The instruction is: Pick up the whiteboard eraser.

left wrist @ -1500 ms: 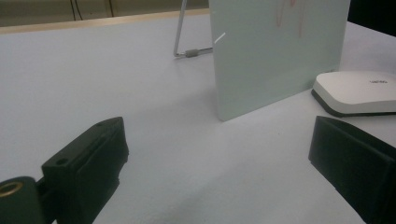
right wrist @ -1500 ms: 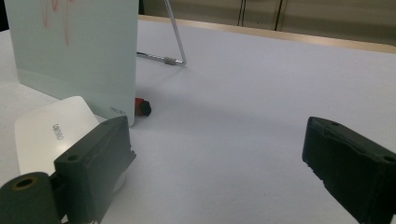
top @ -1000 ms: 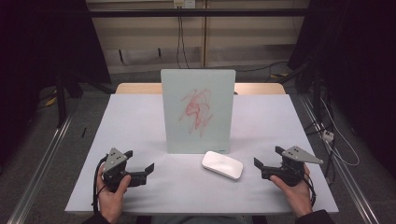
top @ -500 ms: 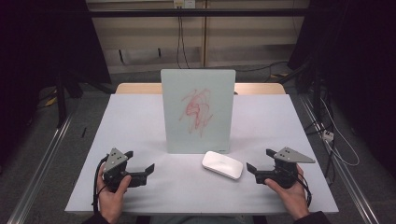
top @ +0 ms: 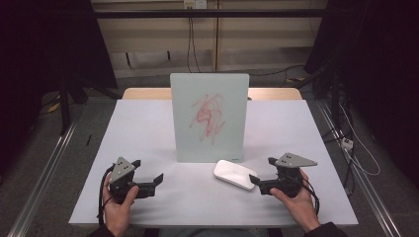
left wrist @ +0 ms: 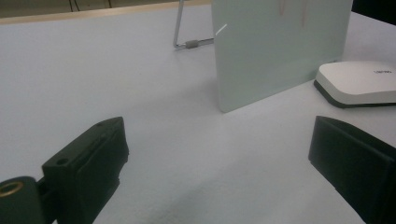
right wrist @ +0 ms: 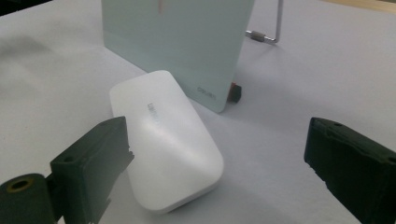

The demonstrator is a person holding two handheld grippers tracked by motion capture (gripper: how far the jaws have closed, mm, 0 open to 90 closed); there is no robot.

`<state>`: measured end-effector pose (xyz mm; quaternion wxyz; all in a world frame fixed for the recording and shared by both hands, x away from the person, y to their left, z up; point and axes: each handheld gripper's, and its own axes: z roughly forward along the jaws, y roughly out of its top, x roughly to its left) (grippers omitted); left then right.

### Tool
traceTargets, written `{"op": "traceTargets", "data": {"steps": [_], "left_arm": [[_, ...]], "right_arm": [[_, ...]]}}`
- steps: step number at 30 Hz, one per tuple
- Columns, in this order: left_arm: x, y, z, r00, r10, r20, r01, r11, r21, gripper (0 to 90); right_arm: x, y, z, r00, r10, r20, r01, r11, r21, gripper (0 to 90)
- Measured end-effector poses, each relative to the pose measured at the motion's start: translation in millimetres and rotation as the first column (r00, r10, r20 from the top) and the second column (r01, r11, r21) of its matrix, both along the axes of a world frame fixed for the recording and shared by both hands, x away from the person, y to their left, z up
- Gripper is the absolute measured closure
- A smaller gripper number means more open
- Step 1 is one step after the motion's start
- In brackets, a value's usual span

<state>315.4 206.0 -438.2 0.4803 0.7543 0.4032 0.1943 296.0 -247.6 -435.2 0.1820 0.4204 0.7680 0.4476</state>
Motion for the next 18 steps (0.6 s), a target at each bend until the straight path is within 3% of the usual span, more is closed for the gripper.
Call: {"op": "traceTargets", "data": {"steps": [11,18], "left_arm": [[0.3,0.0,-1.3,1.0,0.001,-0.01,-0.001,1.0,-0.003,4.5],[0.5,-0.3,-1.7,0.9999,-0.002,-0.011,0.002,1.0,-0.001,4.5]], "right_arm": [[10.4,17.5,2.9,0.9981,0.057,-0.022,-0.057,0.9983,-0.011,7.6],[17.0,28.7,6.1,0.9947,0.101,-0.02,-0.102,0.9931,-0.058,8.6]]}}
